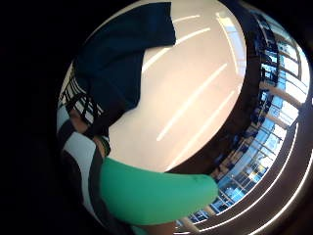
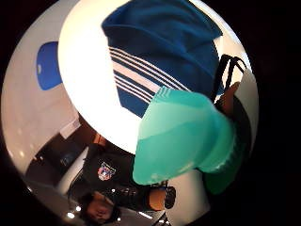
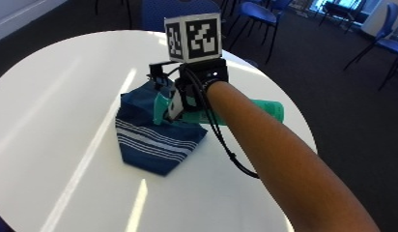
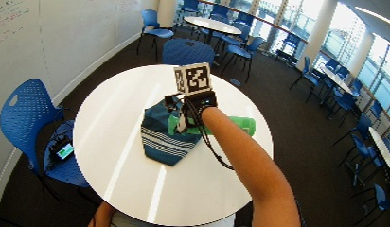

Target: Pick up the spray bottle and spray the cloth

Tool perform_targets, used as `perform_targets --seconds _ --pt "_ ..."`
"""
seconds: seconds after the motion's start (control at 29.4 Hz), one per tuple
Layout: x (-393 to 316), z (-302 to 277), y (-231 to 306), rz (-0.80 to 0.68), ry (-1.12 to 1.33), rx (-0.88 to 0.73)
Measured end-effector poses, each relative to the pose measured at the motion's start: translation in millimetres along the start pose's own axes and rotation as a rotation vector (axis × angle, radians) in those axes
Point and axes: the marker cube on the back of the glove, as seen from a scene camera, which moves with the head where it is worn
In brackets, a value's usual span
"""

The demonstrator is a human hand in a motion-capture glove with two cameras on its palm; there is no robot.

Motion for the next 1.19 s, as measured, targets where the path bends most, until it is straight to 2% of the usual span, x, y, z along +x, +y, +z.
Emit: perform_targets --seconds 0.34,0.75,0.98,1.19 --pt "-23 -36 5 -0.165 -0.210 0.186" --pt "-52 -92 24 -0.476 -0.872 0.538" --pt "-72 -87 3 -0.425 -1.391 0.925" --pt "-78 -79 -14 -0.364 -1.372 1.063"
